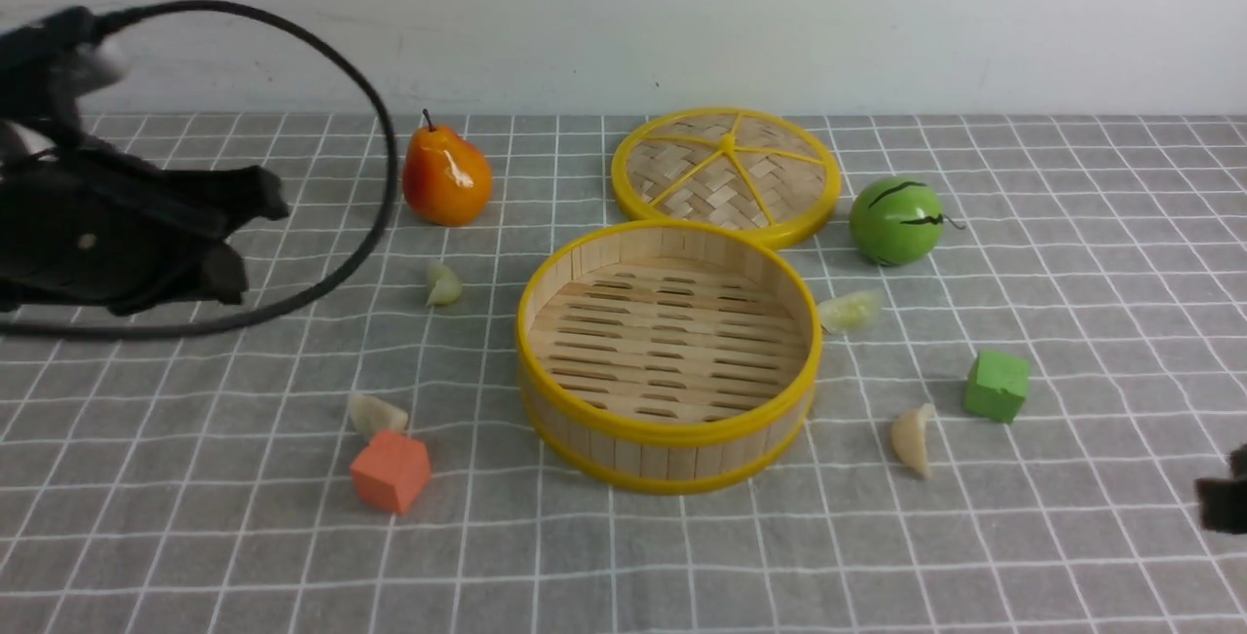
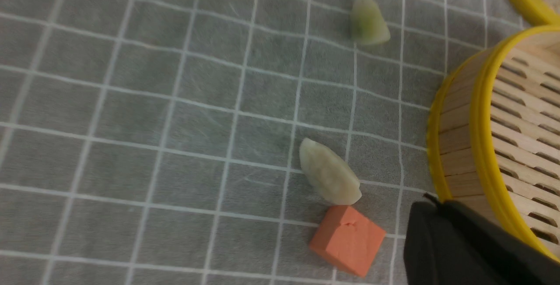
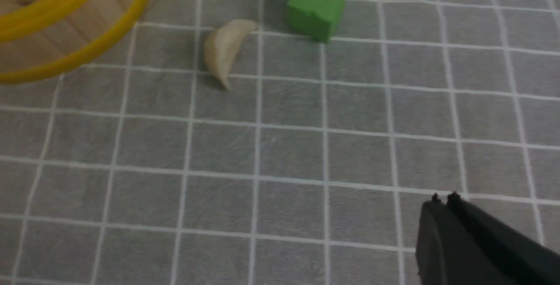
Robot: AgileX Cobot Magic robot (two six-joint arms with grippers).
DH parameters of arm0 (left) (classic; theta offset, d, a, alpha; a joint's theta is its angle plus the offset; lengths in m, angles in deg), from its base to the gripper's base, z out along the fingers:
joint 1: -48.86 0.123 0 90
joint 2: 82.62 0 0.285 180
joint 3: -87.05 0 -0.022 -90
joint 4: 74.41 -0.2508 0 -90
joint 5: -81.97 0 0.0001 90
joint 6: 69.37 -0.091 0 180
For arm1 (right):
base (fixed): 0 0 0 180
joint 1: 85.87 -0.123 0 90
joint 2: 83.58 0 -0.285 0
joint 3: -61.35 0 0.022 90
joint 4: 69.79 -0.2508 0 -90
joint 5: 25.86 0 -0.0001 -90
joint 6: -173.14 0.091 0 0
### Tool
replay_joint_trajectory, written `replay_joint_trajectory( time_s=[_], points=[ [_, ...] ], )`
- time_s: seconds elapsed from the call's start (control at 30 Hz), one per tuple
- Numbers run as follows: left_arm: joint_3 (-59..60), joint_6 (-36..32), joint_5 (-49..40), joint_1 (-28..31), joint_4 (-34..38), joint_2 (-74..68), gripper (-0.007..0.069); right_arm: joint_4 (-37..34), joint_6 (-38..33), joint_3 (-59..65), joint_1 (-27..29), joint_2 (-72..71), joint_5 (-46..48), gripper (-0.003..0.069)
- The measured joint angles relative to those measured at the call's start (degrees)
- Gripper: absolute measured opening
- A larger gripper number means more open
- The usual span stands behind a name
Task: Put the dumplings into the steamer on the table with the grey tablecloth.
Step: 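Reach for and grasp a dumpling on the table with the left gripper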
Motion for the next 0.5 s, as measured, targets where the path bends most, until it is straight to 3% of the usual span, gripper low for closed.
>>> replay_joint_trajectory(
  time_s=[0.23,0.5],
  points=[
    [-16.4,-4.06,-3.64,-2.07,3.42,-20.81,0.0031,-10.07,-10.32,-0.19,-4.18,7.37,-1.2,-0.0004],
    [-43.92,-1.71,-13.91,-5.32,-2.77,-41.94,0.0238,-12.7,-15.66,-0.31,-4.32,7.97,-2.31,-0.0001]
  ],
)
